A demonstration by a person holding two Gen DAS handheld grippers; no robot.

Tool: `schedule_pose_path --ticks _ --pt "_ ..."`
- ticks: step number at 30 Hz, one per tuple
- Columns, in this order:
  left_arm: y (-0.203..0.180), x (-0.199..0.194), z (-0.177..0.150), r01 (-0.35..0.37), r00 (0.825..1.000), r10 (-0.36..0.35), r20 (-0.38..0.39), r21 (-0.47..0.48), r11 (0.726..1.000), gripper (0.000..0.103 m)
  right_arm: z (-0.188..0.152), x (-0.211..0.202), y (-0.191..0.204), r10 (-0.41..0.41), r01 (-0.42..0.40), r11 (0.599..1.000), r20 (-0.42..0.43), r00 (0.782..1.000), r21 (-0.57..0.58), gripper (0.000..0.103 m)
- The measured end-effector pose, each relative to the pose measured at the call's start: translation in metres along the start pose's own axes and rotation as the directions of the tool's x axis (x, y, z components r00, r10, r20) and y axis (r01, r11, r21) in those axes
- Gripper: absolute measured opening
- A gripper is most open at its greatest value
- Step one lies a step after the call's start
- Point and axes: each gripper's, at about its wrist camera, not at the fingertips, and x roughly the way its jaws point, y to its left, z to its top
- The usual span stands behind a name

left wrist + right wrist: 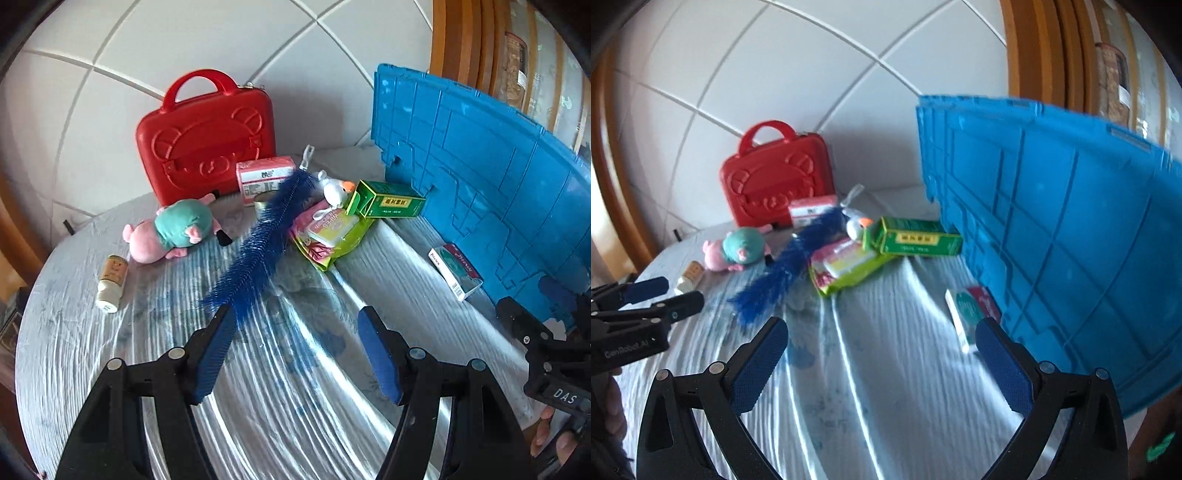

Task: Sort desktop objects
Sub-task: 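Withdraw both tools from the crate toward the bed items, then reach right tool around Tylenol box while left tool reaches pink wipes pack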

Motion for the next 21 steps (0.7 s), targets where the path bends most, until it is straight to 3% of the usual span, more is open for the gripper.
schedule_pose_path --ticks 6,12,17,18,19,21 --pt "-0.007 0.091 0.006 0.087 0.995 -0.083 -0.050 0.070 0.994 0.068 -0.033 0.066 -0.032 -0.140 0.158 0.966 -0.097 0.985 0.204 0.103" --pt "-0.020 0.182 0.022 0.169 0.978 -0.158 -0.139 0.076 0.983 0.068 -0.047 0.138 -0.074 -0.249 0.301 0.898 -0.194 0.949 0.322 0.103" --pt "-0.039 0.239 0.033 0.183 0.963 -0.156 -0.221 0.109 0.977 0.068 -0.051 0.180 -0.096 -0.311 0.397 0.848 -0.277 0.909 0.351 0.103" --pt "-0.042 0.247 0.035 0.179 0.962 -0.151 -0.226 0.110 0.978 0.067 -0.052 0.187 -0.099 -0.318 0.404 0.846 -0.280 0.906 0.348 0.103" --pt "-0.045 0.248 0.037 0.154 0.972 -0.128 -0.195 0.127 0.980 0.068 -0.050 0.193 -0.097 -0.337 0.415 0.851 -0.271 0.902 0.323 0.103" --pt "-0.043 0.254 0.042 0.131 0.977 -0.109 -0.181 0.112 0.985 0.068 -0.047 0.199 -0.096 -0.329 0.391 0.856 -0.228 0.916 0.337 0.103"
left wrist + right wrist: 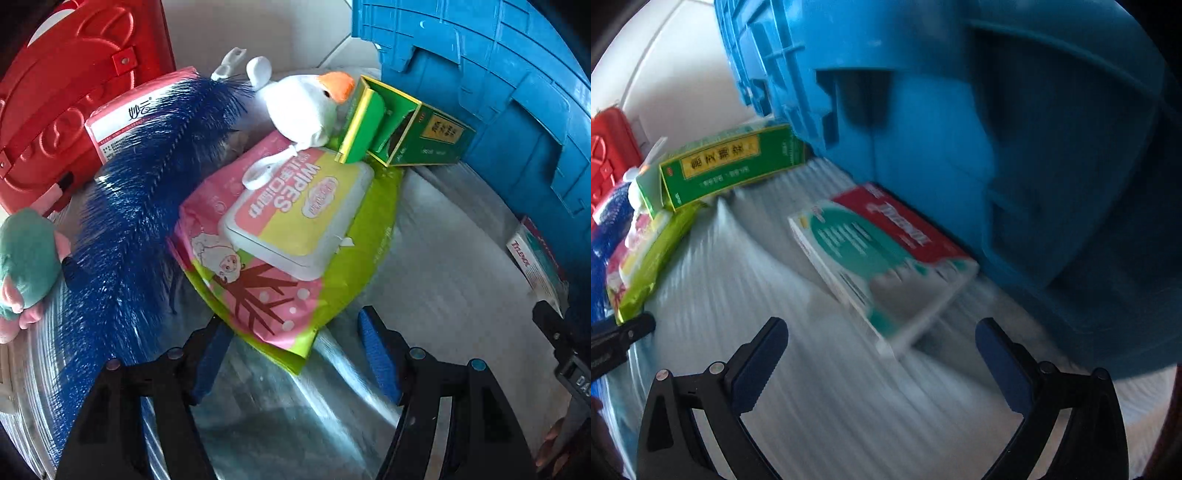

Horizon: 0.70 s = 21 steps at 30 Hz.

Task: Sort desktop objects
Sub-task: 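Reach right tool around Tylenol box while left tool reaches pink wipes pack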

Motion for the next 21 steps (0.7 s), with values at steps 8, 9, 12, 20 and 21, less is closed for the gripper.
schedule_pose_path --ticks 8,9,12,20,21 --pt "0.019 -0.003 -0.002 -0.030 0.999 0.033 0.040 -0.089 0.996 0.053 0.001 0.016 0.050 0.172 -0.172 0.977 -0.018 0.985 -0.129 0.103" --pt "0.021 -0.005 -0.004 -0.035 0.998 0.039 0.042 -0.093 0.995 0.046 -0.001 0.015 0.065 0.237 -0.240 0.953 -0.038 0.971 -0.185 0.103" --pt "0.023 -0.012 -0.011 -0.027 0.999 0.030 0.035 -0.095 0.995 0.033 -0.009 0.001 0.091 0.298 -0.296 0.913 -0.035 0.954 -0.281 0.103" --pt "0.013 -0.049 -0.008 0.055 0.996 -0.056 0.067 0.005 0.998 0.043 0.016 0.016 0.053 0.019 -0.013 0.986 0.032 0.999 -0.164 0.103" --pt "0.012 -0.049 -0.003 0.054 0.995 -0.055 0.080 0.013 0.998 0.063 0.019 0.021 0.051 -0.002 0.007 0.987 0.033 0.999 -0.160 0.103"
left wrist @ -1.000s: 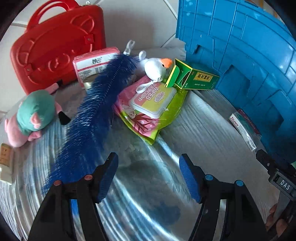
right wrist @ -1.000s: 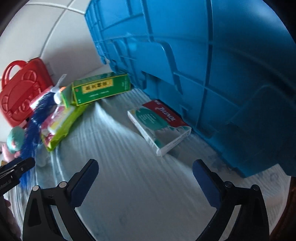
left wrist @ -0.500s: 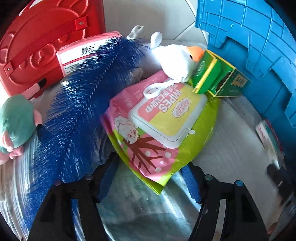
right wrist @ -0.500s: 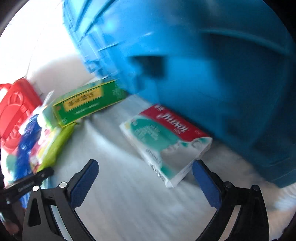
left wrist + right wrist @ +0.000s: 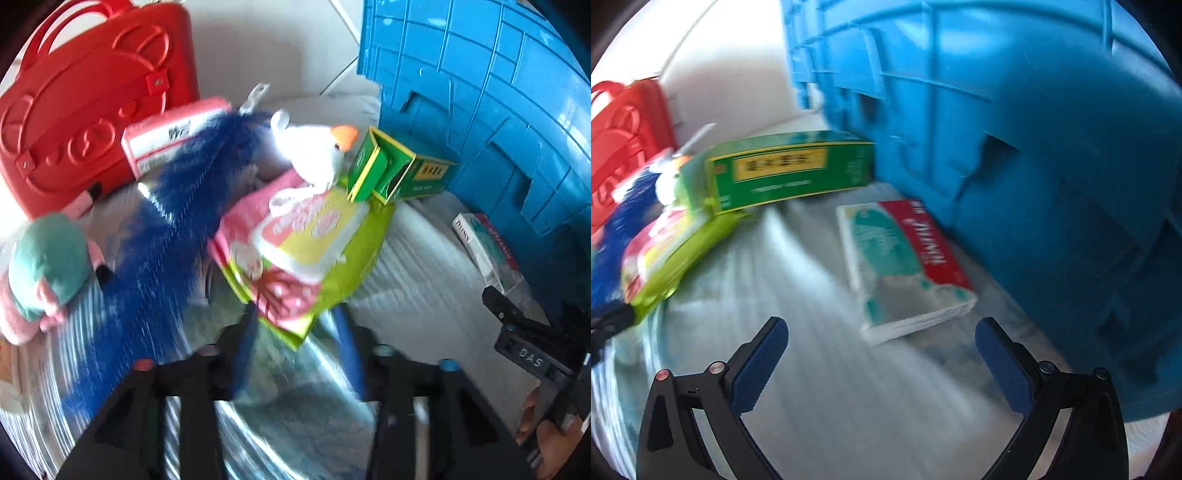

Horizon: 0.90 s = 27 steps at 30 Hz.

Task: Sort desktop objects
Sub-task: 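Reach right tool around Tylenol box while left tool reaches pink wipes pack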

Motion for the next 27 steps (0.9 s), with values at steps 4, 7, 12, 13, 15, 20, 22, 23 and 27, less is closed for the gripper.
schedule_pose_path --ticks 4,7,12,13,15,20,22,23,27 --pt "0.005 0.022 0.029 -0.046 0.999 0.046 0.002 0.021 0.999 0.077 0.002 0.021 -0.005 -0.087 0.087 0.996 -0.023 0.996 -0.020 0.103" --pt "0.012 0.033 0.042 -0.006 1.000 0.007 -0.019 0.007 1.000 0.083 0.009 0.033 -0.009 -0.090 0.090 0.996 -0.034 0.995 -0.006 0.103" --pt "0.013 0.059 0.058 0.005 1.000 -0.005 -0.024 0.021 1.000 0.099 0.019 0.054 0.007 0.005 -0.010 0.992 -0.040 0.999 -0.126 0.103" --pt "0.015 0.058 0.058 0.016 1.000 -0.016 -0.015 0.005 1.000 0.098 0.021 0.059 0.007 0.054 -0.061 0.992 -0.059 0.997 -0.114 0.103" --pt "0.016 0.053 0.054 0.022 1.000 -0.022 0.005 0.002 1.000 0.090 0.020 0.064 0.008 0.103 -0.111 0.989 -0.080 0.991 -0.100 0.098" --pt "0.021 0.035 0.032 0.034 0.999 -0.034 0.003 -0.032 0.999 0.055 0.007 0.052 0.029 0.181 -0.195 0.965 -0.093 0.979 -0.174 0.080" --pt "0.027 0.029 0.024 0.056 0.998 -0.057 -0.014 -0.068 0.996 0.045 0.001 0.046 0.039 0.238 -0.256 0.947 -0.111 0.965 -0.192 0.080" --pt "0.030 0.027 0.021 0.061 0.998 -0.063 -0.019 -0.079 0.995 0.044 -0.004 0.042 0.043 0.248 -0.267 0.943 -0.118 0.962 -0.200 0.079" --pt "0.038 0.018 0.012 0.062 0.997 -0.065 -0.029 -0.089 0.994 0.044 -0.018 0.035 0.044 0.216 -0.244 0.945 -0.142 0.966 -0.218 0.080"
